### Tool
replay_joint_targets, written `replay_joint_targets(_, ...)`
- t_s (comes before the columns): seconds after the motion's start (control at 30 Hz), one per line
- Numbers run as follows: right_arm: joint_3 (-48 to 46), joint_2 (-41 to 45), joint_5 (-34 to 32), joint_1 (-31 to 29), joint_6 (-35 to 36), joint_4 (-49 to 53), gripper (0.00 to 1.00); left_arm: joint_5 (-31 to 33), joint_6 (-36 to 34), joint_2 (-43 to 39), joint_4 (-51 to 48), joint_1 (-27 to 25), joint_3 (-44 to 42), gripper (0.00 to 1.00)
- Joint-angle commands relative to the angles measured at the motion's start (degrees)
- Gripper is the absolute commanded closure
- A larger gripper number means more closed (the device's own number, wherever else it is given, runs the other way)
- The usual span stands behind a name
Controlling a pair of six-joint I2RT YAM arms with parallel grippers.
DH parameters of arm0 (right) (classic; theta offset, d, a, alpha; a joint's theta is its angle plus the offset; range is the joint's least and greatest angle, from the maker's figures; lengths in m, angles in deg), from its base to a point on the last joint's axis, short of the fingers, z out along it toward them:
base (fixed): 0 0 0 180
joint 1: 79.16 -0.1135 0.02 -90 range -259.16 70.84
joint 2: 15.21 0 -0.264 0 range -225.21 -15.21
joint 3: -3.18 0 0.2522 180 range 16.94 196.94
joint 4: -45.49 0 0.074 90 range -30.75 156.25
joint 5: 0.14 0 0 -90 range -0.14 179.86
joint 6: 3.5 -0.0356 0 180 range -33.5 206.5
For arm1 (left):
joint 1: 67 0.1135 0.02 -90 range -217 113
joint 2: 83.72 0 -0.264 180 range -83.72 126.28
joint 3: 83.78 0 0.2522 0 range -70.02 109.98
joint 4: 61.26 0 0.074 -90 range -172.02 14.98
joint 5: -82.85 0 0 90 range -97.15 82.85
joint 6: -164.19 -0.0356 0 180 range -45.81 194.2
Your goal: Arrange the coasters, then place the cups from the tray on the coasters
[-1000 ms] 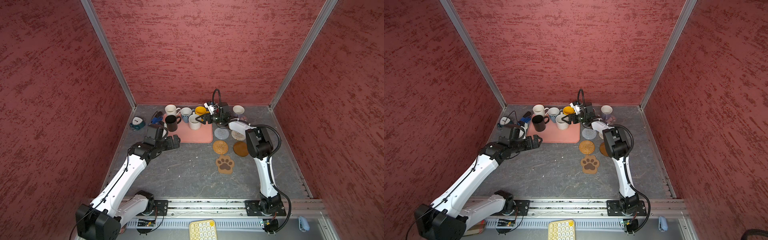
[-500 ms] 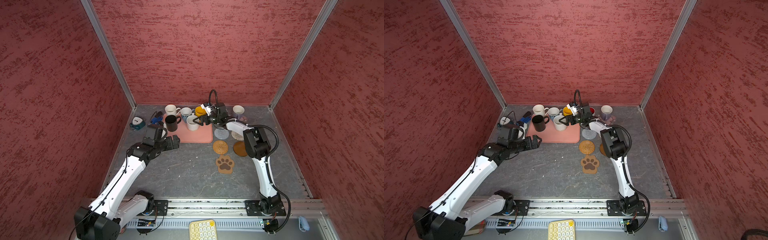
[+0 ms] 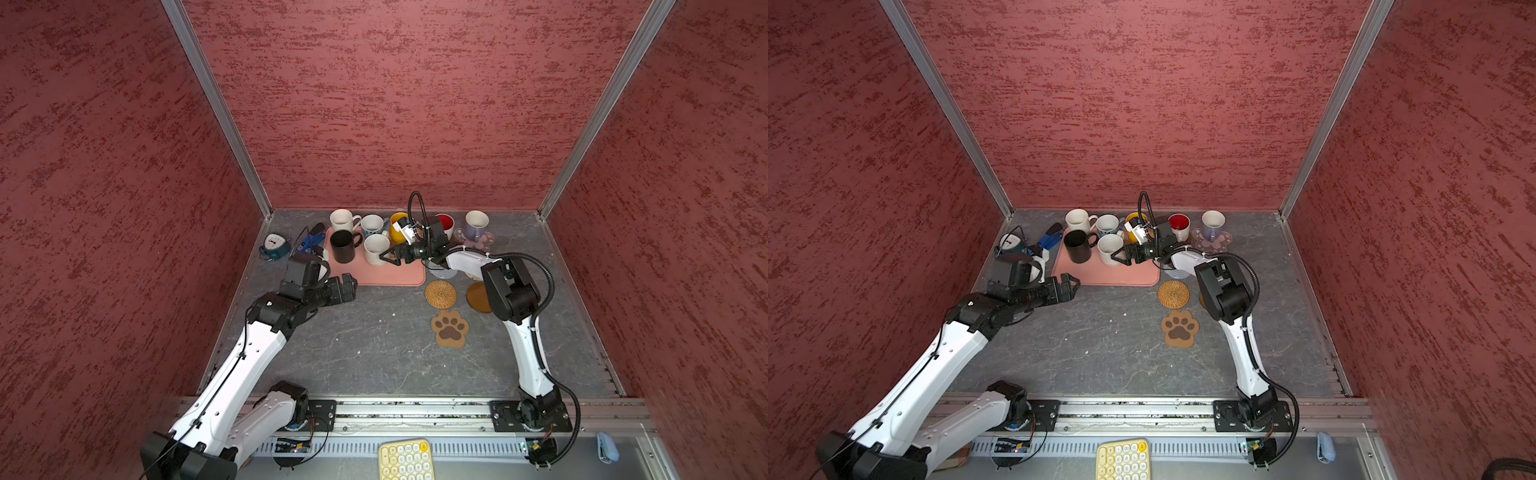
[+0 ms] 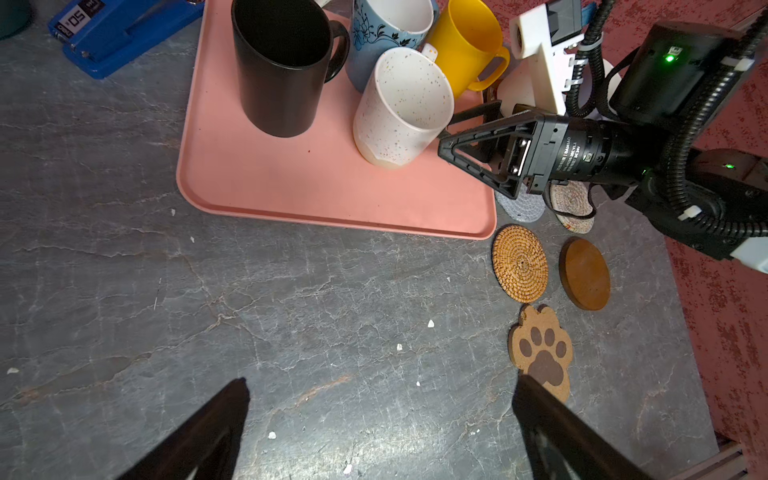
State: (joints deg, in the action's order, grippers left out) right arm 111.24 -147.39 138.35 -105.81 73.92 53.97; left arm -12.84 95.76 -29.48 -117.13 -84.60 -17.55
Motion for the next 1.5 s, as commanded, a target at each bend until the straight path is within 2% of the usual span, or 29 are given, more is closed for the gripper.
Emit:
replay_joint_targets(0.0, -0.8, 3.6, -0.3, -1.9, 1.4, -3.1, 0.05, 0.6, -0.6, -1.4, -0.8, 0.6, -0.9, 0.0)
replay_joint_targets(0.37, -0.6, 4.6, -0.9, -5.6, 1.5, -3.2, 0.06, 0.9, -0.7, -3.0, -1.7, 0.7, -1.3, 0.0)
replay_joint_targets(0.67, -3.5, 9.3, -0.8, -4.4, -0.1, -4.8, 0.06, 0.7, -0.9, -2.8, -1.5, 1.0, -1.3, 0.0)
replay_joint_targets(0.77, -2.0, 9.8, -3.4, -3.7, 0.2, -3.3, 0.06, 0.5, -0.9, -2.6, -1.2, 1.1, -1.3, 0.0)
replay_joint_targets(0.87, 2.6, 7.6, -5.0, -3.0, 2.8, 1.1, 0.06, 0.3, -0.9, -2.2, -1.0, 1.1, -1.0, 0.0)
replay_joint_targets(1.03, 10.7, 1.8, -4.0, -0.9, 2.5, 6.0, 0.07, 0.3, -0.7, -2.3, -1.1, 1.1, -1.3, 0.0)
replay_joint_targets(1.47, 16.2, -3.8, -2.0, 1.3, 0.6, 6.7, 0.07, 0.1, -0.9, -0.4, 0.0, 1.3, -1.2, 0.0)
